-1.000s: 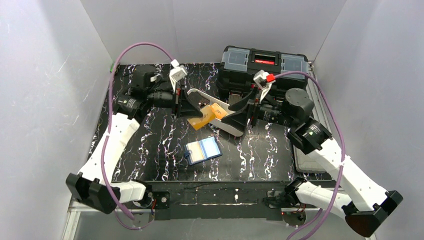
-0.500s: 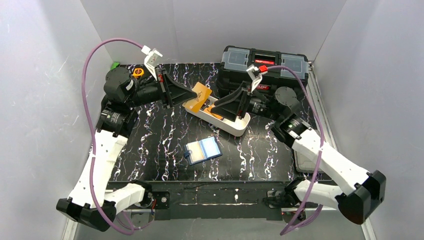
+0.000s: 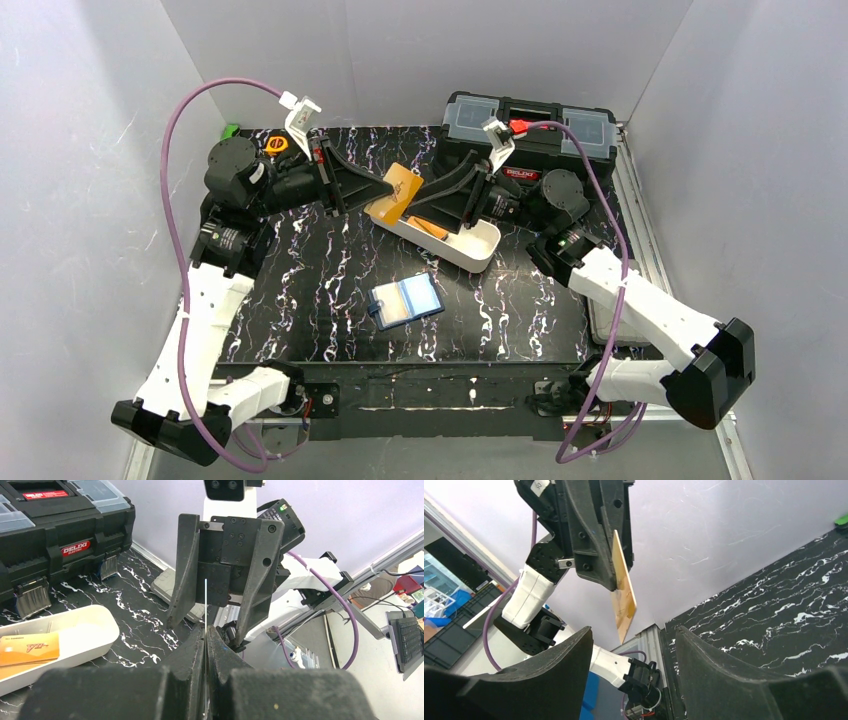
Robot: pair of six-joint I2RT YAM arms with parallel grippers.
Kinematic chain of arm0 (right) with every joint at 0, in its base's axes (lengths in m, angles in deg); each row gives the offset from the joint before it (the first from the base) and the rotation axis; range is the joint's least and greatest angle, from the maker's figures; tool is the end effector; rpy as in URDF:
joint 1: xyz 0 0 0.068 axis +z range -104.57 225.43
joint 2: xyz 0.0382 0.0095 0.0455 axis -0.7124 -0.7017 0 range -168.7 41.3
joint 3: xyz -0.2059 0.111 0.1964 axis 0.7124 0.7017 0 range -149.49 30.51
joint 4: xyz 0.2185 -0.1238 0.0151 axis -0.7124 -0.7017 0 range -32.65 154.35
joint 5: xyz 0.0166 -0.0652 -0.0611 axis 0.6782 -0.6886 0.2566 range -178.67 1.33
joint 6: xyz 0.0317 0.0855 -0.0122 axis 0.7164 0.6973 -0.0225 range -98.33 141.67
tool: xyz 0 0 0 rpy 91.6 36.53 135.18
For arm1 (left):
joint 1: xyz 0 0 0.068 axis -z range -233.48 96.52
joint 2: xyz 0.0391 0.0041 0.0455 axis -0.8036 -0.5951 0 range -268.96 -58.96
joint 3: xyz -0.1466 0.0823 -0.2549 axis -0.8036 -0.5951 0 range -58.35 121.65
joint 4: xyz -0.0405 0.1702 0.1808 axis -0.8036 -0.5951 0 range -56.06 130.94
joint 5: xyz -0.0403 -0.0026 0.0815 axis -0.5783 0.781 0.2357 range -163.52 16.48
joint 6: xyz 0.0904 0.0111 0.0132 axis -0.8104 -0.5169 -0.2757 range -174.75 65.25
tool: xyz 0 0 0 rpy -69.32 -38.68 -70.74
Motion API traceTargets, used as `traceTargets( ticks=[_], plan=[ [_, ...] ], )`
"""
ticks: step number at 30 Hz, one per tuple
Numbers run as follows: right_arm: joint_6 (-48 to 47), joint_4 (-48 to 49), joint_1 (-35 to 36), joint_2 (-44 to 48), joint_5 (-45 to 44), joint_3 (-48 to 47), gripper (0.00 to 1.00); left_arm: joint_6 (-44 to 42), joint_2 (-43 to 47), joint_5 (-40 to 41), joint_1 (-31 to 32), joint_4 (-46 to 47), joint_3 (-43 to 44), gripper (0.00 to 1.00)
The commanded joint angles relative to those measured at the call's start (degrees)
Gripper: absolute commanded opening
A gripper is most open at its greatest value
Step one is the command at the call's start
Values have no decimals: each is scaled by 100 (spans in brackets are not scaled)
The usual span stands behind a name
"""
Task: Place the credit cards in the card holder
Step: Insert the credit card into the card holder.
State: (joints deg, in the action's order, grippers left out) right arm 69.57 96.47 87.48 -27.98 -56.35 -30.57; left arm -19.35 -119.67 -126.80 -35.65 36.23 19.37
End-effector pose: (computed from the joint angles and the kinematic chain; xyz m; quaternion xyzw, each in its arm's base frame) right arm 0.1834 0.2248 0.4761 -0.2063 0.5349 0.6765 0.4624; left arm 0.1717 -0.1250 0.5252 0.2594 0.6074 -0.5633 0.4964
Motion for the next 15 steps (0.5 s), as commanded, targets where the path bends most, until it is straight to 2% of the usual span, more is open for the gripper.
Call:
traceTargets(
  ticks=[1,5,11,15],
  plan=[
    [57,596,65,-64,29,-280,66,57,18,36,-9,146,-13,0],
    [165,740,85,-232,105,-384,58,57,-18,27,-11,169,-1,0],
    [394,1288,102,-341,56,-244,31,12,-5,28,-8,142,-57,0],
    [478,1300,101,-311,-104,-185,20,-56,24,44,-15,103,-102,0]
  ],
)
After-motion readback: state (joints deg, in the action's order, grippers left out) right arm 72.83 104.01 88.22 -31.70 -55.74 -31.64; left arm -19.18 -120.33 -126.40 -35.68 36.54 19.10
